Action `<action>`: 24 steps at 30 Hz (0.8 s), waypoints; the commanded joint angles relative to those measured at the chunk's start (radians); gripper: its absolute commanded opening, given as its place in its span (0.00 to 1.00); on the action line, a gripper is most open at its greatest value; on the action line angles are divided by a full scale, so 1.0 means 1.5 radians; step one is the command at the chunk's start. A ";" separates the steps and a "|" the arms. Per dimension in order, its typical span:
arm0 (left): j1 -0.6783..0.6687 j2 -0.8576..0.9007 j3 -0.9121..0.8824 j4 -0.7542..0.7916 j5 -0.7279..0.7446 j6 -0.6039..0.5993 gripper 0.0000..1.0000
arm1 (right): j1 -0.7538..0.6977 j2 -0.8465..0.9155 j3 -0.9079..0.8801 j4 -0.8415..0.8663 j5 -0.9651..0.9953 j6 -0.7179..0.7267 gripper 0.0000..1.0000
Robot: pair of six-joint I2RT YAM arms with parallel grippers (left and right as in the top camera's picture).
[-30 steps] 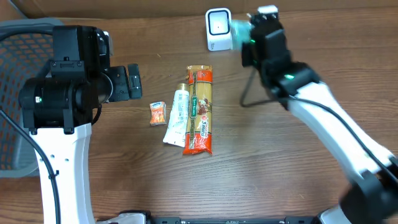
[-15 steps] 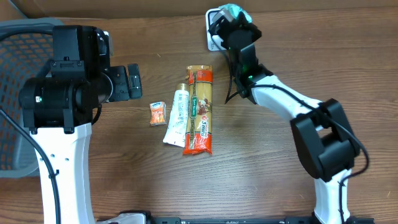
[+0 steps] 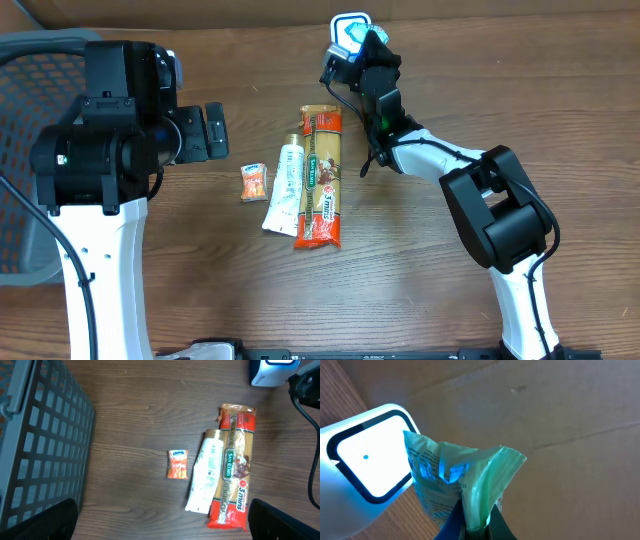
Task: Scan the item barcode
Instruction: 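Carry the wipes pack to the white scanner and hold it there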
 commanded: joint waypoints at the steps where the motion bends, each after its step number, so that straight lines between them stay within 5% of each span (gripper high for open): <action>1: 0.005 0.002 0.001 0.001 -0.008 -0.002 1.00 | 0.003 -0.002 0.018 0.026 -0.003 -0.016 0.04; 16: 0.005 0.002 0.001 0.001 -0.008 -0.002 1.00 | 0.020 -0.002 0.018 0.027 0.017 -0.014 0.04; 24: 0.005 0.002 0.001 0.001 -0.008 -0.002 1.00 | 0.047 -0.069 0.018 0.043 0.104 0.091 0.04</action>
